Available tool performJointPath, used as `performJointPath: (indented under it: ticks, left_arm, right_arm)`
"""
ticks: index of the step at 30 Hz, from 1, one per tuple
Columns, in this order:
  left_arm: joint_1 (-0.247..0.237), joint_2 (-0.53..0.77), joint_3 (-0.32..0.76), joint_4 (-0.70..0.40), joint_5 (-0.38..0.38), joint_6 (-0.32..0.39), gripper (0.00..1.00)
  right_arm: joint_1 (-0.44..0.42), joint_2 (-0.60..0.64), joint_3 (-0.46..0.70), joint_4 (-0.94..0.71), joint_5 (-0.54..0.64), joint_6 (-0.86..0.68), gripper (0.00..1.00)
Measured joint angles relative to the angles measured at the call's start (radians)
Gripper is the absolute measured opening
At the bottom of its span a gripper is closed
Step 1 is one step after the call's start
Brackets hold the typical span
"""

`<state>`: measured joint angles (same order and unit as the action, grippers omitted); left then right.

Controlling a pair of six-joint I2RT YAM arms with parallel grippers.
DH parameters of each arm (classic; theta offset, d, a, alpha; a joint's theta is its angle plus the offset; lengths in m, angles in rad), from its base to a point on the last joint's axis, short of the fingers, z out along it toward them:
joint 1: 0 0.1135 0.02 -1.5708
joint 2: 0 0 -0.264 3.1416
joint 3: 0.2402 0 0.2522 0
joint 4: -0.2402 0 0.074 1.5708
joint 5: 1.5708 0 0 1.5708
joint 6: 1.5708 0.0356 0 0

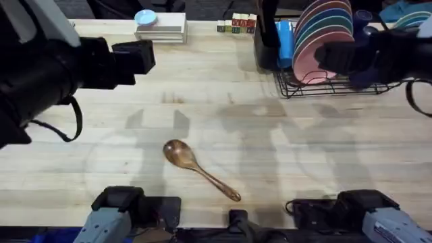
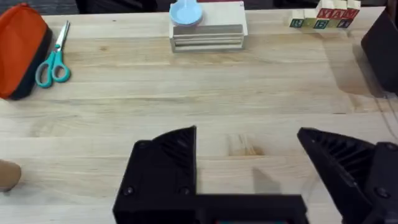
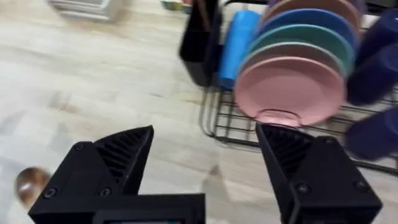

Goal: Pick up the spoon on the table one by one and put them onto the rack

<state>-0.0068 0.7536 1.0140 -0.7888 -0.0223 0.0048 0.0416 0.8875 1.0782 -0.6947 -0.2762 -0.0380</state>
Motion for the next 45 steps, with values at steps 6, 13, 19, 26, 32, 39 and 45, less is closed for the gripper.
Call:
performJointPath:
  ticks: [6, 13, 19, 26, 32, 39, 45]
  left_arm:
    - [0.0, 0.0, 0.001, 0.007, 0.0, 0.0, 0.993]
    - [0.0, 0.0, 0.001, 0.007, 0.0, 0.0, 0.993]
    - [0.0, 0.0, 0.001, 0.007, 0.0, 0.0, 0.993]
    - [0.0, 0.0, 0.001, 0.007, 0.0, 0.0, 0.993]
    - [0.0, 0.0, 0.001, 0.007, 0.0, 0.0, 0.993]
    - [0.0, 0.0, 0.001, 0.007, 0.0, 0.0, 0.993]
    - [0.0, 0.0, 0.001, 0.007, 0.0, 0.0, 0.993]
  right_arm:
    - [0.137, 0.007, 0.0, -0.002, -0.035, -0.032, 0.993]
    - [0.356, 0.018, 0.0, -0.025, -0.043, -0.129, 0.993]
    - [0.486, 0.03, 0.0, -0.046, -0.046, -0.163, 0.993]
    - [0.603, 0.07, 0.0, -0.047, -0.047, -0.173, 0.993]
    - [0.684, 0.117, 0.0, -0.047, -0.047, -0.172, 0.993]
    - [0.742, 0.165, 0.0, -0.047, -0.047, -0.139, 0.993]
    - [0.742, 0.186, 0.0, -0.046, -0.054, -0.046, 0.993]
